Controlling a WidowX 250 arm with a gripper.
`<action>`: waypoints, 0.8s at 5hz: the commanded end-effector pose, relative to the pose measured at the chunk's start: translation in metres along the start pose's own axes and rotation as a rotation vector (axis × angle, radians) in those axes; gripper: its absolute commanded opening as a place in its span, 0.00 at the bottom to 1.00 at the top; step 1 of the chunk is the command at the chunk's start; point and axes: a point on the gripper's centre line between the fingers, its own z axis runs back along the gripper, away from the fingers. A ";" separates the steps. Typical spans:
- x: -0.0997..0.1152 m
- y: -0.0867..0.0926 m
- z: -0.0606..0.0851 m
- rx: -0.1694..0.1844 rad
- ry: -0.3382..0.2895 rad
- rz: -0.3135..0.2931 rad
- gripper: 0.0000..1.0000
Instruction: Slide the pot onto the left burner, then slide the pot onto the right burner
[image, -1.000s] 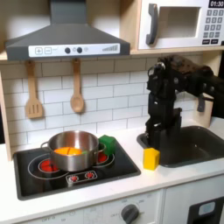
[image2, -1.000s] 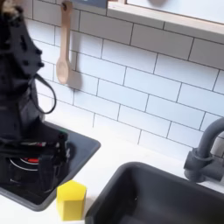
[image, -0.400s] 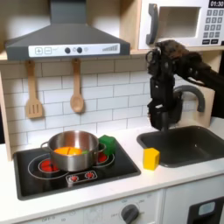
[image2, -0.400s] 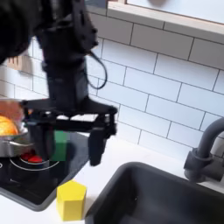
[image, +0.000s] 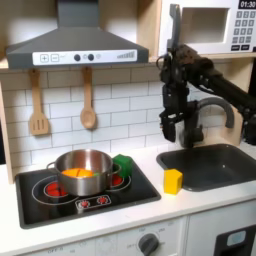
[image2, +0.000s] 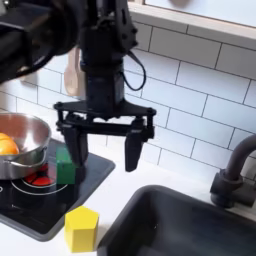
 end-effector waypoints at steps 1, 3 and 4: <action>0.008 0.023 0.012 0.009 -0.004 0.068 1.00; -0.021 0.032 0.024 0.014 -0.012 0.071 1.00; -0.028 0.040 0.031 -0.003 -0.033 0.075 1.00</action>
